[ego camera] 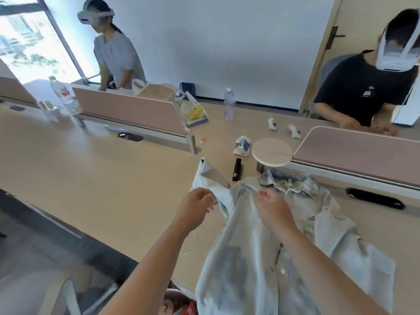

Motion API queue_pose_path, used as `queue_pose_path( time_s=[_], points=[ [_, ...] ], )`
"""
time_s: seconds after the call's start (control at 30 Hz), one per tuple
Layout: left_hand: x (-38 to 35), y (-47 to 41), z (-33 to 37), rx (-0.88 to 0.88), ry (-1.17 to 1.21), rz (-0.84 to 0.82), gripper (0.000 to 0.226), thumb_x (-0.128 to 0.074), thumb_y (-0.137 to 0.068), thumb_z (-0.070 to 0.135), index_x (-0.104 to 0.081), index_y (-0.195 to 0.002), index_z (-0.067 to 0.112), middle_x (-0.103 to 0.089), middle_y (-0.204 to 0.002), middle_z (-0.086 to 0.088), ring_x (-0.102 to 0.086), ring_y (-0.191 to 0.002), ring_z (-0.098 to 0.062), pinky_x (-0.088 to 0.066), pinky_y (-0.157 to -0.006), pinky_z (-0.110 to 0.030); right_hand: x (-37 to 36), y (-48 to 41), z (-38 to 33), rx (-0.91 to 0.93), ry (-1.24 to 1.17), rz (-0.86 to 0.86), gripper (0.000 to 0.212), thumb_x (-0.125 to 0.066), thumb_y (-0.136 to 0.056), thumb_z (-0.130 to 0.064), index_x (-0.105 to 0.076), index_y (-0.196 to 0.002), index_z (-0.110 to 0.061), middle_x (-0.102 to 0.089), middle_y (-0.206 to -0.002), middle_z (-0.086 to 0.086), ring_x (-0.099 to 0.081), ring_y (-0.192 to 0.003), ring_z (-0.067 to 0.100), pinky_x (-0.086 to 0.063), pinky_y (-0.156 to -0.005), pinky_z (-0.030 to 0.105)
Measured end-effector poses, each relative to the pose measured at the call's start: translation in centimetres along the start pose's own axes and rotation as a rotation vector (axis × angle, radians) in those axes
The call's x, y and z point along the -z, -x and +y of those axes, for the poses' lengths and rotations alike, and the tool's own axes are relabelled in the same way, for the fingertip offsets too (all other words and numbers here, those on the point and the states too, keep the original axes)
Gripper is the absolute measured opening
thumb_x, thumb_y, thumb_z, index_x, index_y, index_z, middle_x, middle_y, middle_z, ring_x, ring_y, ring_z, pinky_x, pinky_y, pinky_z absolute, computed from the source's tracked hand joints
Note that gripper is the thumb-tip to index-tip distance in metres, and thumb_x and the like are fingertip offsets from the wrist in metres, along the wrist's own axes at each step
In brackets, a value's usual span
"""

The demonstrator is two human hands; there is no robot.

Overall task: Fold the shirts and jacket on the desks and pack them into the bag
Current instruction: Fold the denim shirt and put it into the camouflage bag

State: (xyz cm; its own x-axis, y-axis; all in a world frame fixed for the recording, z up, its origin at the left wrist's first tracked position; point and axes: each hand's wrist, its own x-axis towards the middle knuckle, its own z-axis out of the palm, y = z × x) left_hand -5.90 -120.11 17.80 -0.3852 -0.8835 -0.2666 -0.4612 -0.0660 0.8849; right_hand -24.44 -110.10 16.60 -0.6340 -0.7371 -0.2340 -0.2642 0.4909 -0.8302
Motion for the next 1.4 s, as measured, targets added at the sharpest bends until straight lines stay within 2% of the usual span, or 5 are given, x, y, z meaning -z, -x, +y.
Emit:
queue_pose_path(
  time_s=[0.4, 0.53, 0.77, 1.13, 1.4],
  points=[
    [4.1, -21.7, -8.4, 0.151, 0.017, -0.131, 0.026, -0.049, -0.098, 0.023, -0.055, -0.124, 0.019, -0.068, -0.11, -0.002, -0.071, -0.083, -0.013, -0.056, -0.088, -0.039, -16.1, -16.1, -3.3, -0.242, -0.055, -0.072, 0.046, -0.052, -0.084, -0.025, -0.055, -0.13, -0.026, -0.061, -0.133, -0.009, -0.067, -0.104, 0.022, -0.055, -0.095, 0.047],
    [3.6, -25.8, -10.8, 0.189, 0.098, -0.197, 0.031, -0.048, -0.098, 0.017, -0.05, -0.129, 0.015, -0.062, -0.099, 0.011, -0.073, -0.091, -0.021, -0.056, -0.093, -0.045, -19.2, -18.7, -3.6, -0.305, -0.107, -0.131, 0.058, -0.053, -0.084, -0.012, -0.049, -0.141, -0.021, -0.061, -0.107, -0.01, -0.071, -0.088, 0.023, -0.058, -0.086, 0.044],
    [2.7, -29.0, -12.7, 0.317, 0.288, -0.284, 0.036, -0.044, -0.096, 0.007, -0.038, -0.131, 0.012, -0.067, -0.109, -0.022, -0.072, -0.097, -0.033, -0.057, -0.093, -0.045, -21.7, -20.6, -2.1, -0.351, -0.147, -0.158, 0.05, -0.055, -0.081, -0.019, -0.052, -0.131, -0.021, -0.059, -0.12, 0.004, -0.068, -0.072, 0.02, -0.058, -0.087, 0.052],
    [5.1, -27.3, -9.3, 0.154, 0.223, -0.153, 0.021, -0.05, -0.087, 0.005, -0.07, -0.09, 0.005, -0.069, -0.071, -0.01, -0.064, -0.07, -0.024, -0.055, -0.074, -0.04, -15.4, -18.7, -3.9, -0.239, -0.04, 0.017, 0.022, -0.05, -0.092, -0.02, -0.063, -0.108, -0.03, -0.073, -0.091, 0.0, -0.069, -0.094, 0.022, -0.054, -0.087, 0.041],
    [7.1, -20.6, -0.9, -0.043, 0.186, -0.036, 0.028, -0.06, -0.088, 0.022, -0.056, -0.063, 0.012, -0.041, -0.058, 0.0, -0.038, -0.056, -0.017, -0.03, -0.057, -0.029, -7.6, -15.6, -3.9, -0.242, -0.139, -0.008, 0.034, -0.056, -0.092, -0.032, -0.062, -0.123, -0.019, -0.062, -0.095, -0.012, -0.065, -0.108, 0.025, -0.048, -0.104, 0.049]
  ],
)
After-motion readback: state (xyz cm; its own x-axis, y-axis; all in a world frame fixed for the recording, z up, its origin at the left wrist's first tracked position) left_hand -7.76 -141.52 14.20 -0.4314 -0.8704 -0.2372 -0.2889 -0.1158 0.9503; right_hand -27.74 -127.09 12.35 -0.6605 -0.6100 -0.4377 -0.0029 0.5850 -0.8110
